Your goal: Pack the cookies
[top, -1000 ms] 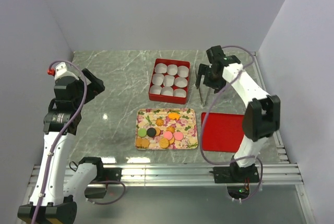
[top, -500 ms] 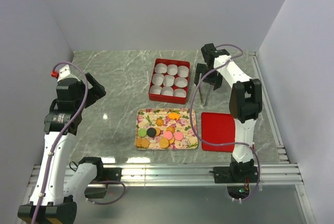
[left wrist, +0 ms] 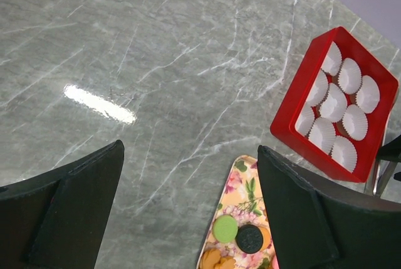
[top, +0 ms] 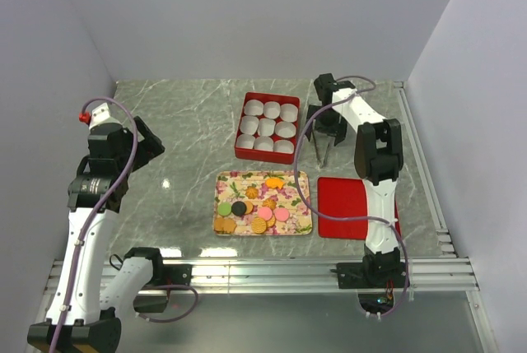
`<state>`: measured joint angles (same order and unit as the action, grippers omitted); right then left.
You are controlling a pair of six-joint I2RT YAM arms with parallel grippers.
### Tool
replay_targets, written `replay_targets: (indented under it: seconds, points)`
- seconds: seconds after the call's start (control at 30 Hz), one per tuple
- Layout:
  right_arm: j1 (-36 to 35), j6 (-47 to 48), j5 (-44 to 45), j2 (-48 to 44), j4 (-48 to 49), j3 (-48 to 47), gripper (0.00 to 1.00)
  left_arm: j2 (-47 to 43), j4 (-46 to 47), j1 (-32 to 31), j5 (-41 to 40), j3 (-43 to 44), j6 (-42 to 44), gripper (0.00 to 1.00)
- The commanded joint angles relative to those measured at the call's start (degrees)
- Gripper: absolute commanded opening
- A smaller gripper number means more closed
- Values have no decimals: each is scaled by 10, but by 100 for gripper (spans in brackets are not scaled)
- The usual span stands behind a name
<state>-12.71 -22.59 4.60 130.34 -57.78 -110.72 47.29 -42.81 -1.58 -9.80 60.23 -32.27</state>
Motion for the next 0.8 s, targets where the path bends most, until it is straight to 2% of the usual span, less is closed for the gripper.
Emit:
replay_targets:
  seconds: [0.0,0.17,0.27,0.37,0.4,0.5,0.77]
  points:
    - [3,8,1,17,7,-25,95,4,-11,-2,-9,23,7,92]
    - [6,10,-2,32,15,-42,93,6,-28,-2,-6,28,7,90]
    - [8,8,-4,40,11,-50,85,6,-34,-2,-6,31,5,90]
    - [9,6,-12,36,20,-36,74,7,-43,-2,-6,36,5,89]
    - [8,5,-13,33,25,-28,67,7,-47,-2,-7,37,4,89]
    - [10,4,-13,21,41,2,60,5,-48,-2,-5,38,1,89]
    - [9,4,-13,11,45,36,58,-4,-60,-2,7,34,-9,88]
